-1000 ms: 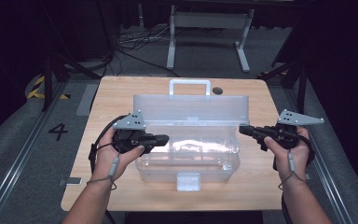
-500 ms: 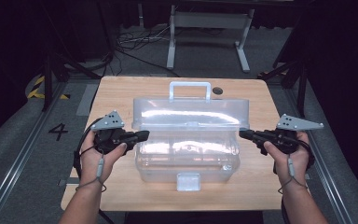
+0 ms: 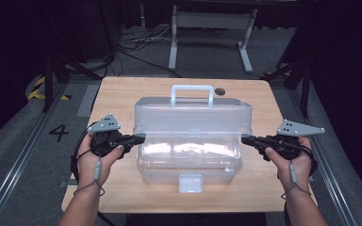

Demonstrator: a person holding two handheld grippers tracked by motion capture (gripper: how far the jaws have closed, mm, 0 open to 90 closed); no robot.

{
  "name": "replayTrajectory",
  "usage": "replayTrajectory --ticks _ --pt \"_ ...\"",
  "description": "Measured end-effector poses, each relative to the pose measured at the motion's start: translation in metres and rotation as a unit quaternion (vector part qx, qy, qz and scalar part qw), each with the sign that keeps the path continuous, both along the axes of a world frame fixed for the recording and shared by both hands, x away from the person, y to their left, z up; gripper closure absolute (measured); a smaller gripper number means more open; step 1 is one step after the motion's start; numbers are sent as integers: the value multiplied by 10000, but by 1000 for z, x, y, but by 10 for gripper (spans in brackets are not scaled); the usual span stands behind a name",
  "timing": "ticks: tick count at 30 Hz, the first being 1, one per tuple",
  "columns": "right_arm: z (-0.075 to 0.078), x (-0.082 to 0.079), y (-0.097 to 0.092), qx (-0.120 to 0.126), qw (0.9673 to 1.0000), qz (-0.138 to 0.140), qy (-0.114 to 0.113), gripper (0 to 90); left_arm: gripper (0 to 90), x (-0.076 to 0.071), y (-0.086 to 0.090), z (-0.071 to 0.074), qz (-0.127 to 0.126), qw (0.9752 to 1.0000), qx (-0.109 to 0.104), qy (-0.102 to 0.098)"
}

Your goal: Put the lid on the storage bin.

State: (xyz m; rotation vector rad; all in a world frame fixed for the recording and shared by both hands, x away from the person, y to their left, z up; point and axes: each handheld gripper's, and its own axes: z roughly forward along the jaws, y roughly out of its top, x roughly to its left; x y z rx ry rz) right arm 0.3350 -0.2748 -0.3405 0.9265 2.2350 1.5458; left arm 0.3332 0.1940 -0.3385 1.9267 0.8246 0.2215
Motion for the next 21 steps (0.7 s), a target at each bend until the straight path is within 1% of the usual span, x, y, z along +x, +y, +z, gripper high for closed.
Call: replayTrajectory --ticks 2,7,13,16,21 --pt "0 -1 0 -30 10000 -6 10 900 894 0 0 0 -2 10000 10 -2" --pt "0 -1 -2 -4 10000 17 70 900 895 1 1 -1 35 10000 9 36" --pt "0 -3 -3 -36 9999 48 149 900 895 2 1 -2 -29 9999 70 128" --pt "1 -3 -3 -137 9997 61 187 900 894 2 1 -3 -117 9996 141 205" --pt "0 -5 -3 -276 9992 99 285 900 894 2 1 -4 -181 9991 219 324"
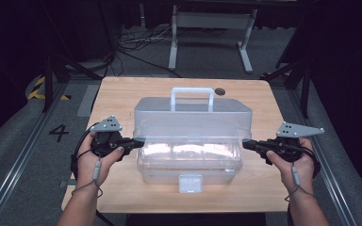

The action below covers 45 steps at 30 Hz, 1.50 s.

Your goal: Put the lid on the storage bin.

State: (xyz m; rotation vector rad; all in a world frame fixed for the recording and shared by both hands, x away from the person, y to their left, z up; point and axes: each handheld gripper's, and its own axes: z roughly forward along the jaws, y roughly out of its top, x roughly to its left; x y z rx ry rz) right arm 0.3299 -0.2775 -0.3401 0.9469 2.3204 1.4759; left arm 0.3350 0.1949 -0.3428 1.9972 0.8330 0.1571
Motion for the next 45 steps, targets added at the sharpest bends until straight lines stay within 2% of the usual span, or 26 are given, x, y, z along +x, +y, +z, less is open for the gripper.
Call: replayTrajectory --ticks 10,17,22,45 --pt "0 -2 1 -209 9996 96 179 900 894 -1 0 -1 -83 9997 158 151" --pt "-1 -3 2 -374 9987 175 292 900 894 -1 2 -3 -111 9991 251 338" --pt "-2 -3 2 -469 9980 220 361 900 893 -1 1 -4 -133 9986 353 380" --pt "-5 -4 6 -915 9927 362 701 900 893 -4 0 -6 -322 9937 808 700"
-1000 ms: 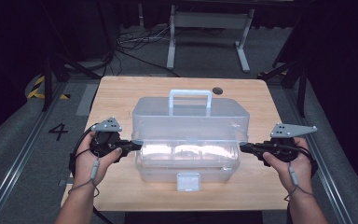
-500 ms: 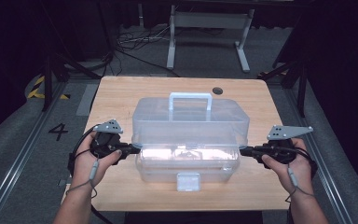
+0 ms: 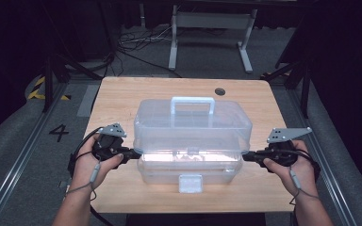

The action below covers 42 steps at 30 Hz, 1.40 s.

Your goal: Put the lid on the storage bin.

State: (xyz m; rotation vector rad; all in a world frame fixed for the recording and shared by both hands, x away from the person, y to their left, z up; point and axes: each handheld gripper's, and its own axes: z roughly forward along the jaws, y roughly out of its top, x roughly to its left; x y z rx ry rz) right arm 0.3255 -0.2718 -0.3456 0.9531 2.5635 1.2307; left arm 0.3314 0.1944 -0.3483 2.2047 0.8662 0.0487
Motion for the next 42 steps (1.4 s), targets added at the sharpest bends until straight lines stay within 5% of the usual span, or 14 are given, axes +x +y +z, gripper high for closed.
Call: replayTrajectory --ticks 42 --pt "-9 1 4 -587 9968 270 479 900 890 -3 -3 -5 -353 9967 529 495"
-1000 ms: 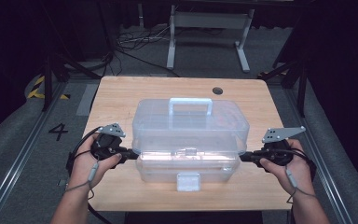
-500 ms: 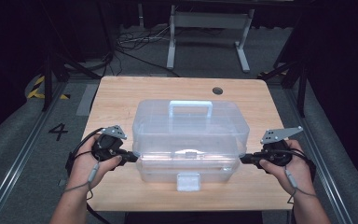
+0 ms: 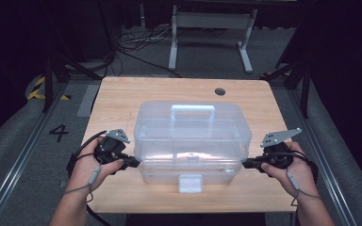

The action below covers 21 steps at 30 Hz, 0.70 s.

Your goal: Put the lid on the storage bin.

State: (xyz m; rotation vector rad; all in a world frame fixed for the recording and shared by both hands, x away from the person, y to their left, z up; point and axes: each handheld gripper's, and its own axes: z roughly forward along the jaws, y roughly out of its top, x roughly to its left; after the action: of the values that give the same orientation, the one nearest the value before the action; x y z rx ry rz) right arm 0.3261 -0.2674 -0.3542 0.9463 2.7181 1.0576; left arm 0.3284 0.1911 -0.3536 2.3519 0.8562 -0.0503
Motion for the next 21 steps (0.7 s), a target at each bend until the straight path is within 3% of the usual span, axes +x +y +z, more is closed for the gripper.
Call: replayTrajectory --ticks 21 --pt "-9 2 4 -334 9988 182 310 900 882 1 -4 -7 -226 9988 344 271"
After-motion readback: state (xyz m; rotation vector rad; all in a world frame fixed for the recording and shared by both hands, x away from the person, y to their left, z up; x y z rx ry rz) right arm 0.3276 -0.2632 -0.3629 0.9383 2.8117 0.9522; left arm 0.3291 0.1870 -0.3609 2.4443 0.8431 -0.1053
